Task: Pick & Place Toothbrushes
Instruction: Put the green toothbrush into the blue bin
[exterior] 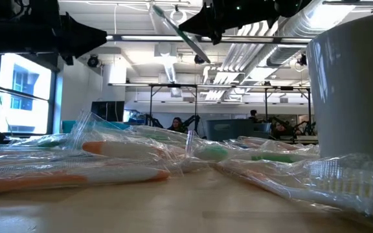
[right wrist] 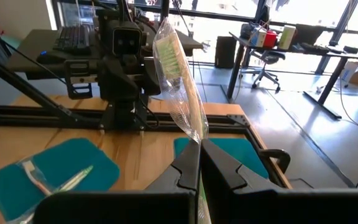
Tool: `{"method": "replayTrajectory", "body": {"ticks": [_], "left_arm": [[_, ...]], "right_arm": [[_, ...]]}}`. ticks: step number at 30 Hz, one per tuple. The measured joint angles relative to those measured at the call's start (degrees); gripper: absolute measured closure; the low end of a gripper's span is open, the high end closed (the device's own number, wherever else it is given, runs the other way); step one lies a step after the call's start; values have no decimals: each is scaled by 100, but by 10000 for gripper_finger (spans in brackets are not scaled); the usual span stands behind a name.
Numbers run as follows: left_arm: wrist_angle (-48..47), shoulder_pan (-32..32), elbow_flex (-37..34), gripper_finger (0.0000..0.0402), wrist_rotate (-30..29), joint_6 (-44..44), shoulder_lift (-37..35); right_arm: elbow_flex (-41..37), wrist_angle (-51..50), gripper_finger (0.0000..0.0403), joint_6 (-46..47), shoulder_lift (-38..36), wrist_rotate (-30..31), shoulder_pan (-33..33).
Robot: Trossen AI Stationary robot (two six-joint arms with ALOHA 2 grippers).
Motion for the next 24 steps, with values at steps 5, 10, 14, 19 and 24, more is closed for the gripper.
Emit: {"method": "replayTrajectory", "body": {"ticks": [5, 10, 14, 19, 24], "left_arm": [[264, 0, 0, 275, -2, -48, 393], [463, 2, 0, 275, 166, -325, 736], [801, 2, 0, 275, 179, -424, 1023], [899, 152, 194, 275, 476, -425, 1367], [896, 575, 639, 275, 1019, -436, 1911]], "right_arm": [[0, 0, 399, 0, -1, 1, 0], [0, 0, 399, 0, -2, 2, 0], [0, 0, 399, 0, -2, 2, 0], [0, 0, 399, 0, -4, 2, 0], [0, -2, 399, 0, -7, 2, 0]]}}
